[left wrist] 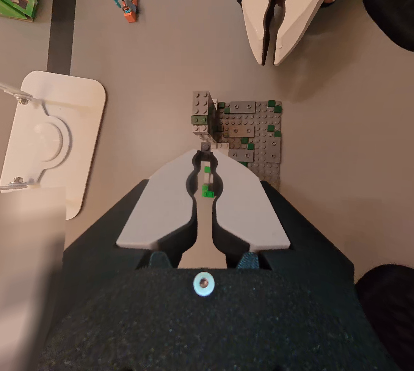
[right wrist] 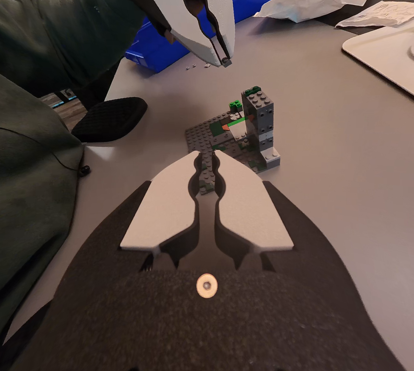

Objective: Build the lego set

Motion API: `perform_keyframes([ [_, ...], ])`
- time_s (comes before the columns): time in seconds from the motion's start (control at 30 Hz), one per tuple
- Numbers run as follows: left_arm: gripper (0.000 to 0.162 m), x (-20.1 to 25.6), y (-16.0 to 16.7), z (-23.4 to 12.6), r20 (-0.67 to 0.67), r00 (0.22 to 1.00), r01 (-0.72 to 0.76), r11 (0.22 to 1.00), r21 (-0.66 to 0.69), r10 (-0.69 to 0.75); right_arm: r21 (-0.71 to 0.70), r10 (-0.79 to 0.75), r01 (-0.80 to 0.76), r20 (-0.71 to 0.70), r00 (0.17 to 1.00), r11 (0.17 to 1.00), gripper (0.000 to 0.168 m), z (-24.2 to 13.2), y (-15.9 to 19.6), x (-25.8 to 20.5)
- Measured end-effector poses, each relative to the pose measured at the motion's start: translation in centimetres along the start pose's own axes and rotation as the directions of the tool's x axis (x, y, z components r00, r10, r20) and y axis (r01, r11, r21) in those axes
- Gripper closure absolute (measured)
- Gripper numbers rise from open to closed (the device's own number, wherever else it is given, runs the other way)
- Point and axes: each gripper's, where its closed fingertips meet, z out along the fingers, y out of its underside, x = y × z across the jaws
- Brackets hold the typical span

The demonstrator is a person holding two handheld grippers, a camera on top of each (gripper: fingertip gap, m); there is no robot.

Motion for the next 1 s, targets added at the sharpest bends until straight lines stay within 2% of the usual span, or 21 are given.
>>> perform_keyframes([
  [0.03,0.155,0.1,0.0,0.1,0.002,1.0,-0.006,1.0,-0.008,0.006,0.0,0.001,-0.001,0.003,1.0,1.0,0.161,0.0,0.0,-0.1],
  [0.43,0.155,-0.3,-0.3,2.1,-0.001,1.0,-0.019,0.997,-0.072,0.019,0.007,-0.007,0.007,0.011,1.0,1.0,0.16,0.1,-0.2,-0.4],
  [0.63,0.155,2.1,-3.0,0.9,-0.054,0.989,-0.135,0.989,0.06,0.138,0.065,-0.063,0.065,-0.037,0.997,0.996,0.159,-0.5,-3.1,-0.7],
  [0.83,0.155,5.5,-5.5,-0.3,-0.031,0.961,-0.266,0.952,0.15,0.273,0.082,0.162,-0.175,0.138,0.977,0.981,0.152,0.7,-4.3,-2.8],
  [0.93,0.155,6.2,-5.9,-0.7,0.003,0.95,-0.31,0.94,0.145,0.313,0.093,0.307,-0.34,0.255,0.917,0.936,0.15,0.8,-4.8,-3.7],
  [1.0,0.155,6.6,-6.1,-0.8,0.019,0.945,-0.327,0.935,0.14,0.328,0.091,0.361,-0.398,0.276,0.891,0.913,0.15,0.9,-5.0,-3.8],
])
